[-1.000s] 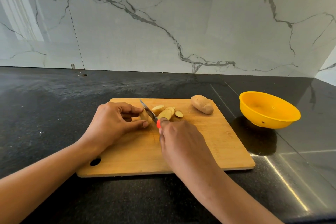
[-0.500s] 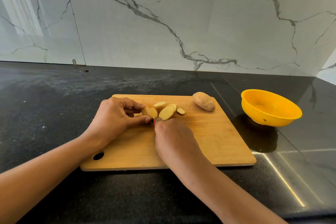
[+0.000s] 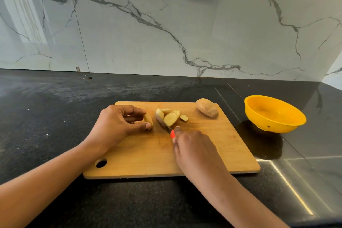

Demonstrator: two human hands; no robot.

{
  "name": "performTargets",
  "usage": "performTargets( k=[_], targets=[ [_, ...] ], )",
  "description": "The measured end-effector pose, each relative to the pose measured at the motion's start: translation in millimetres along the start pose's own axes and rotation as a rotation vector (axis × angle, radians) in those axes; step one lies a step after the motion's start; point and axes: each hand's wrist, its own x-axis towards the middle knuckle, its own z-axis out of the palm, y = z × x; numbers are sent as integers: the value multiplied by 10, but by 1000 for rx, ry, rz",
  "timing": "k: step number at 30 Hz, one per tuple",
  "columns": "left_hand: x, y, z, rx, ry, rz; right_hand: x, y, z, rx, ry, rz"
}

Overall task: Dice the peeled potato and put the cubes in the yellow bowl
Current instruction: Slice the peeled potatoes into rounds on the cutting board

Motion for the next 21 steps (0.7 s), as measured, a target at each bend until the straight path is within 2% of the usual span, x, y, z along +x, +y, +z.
performTargets(
  k=[8, 21],
  targets=[
    [-17, -7, 19, 19, 43, 20, -22, -71, -104, 168, 94, 16],
    [-15, -27, 35, 87, 83, 34, 16, -203, -54, 135, 118, -41]
  ],
)
